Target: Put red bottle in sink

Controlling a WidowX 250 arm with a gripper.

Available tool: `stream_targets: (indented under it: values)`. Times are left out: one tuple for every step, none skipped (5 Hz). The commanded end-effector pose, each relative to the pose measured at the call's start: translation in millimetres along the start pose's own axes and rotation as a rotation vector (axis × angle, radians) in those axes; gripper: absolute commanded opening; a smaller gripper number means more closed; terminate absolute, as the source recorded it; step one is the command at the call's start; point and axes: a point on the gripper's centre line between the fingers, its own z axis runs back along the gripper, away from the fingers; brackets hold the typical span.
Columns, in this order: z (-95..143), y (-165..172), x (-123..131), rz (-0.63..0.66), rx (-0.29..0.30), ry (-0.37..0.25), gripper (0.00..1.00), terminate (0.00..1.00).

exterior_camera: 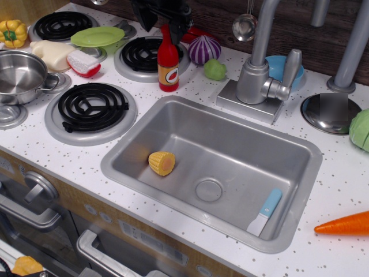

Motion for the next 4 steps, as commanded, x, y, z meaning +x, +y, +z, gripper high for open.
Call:
stream_targets:
  values:
    - [0.6,4.5,13.1,-0.019,0.023,-0.064,0.00,0.00]
    - [6.2,2.4,11.8,-0.029,0.023,-0.039,0.00,0.00]
    - [13.2,3.0,11.0,-0.036,0.030,-0.012,0.00,0.00]
    - [33.4,-2.9,9.8,-0.027,0.058,0.028,0.00,0.00]
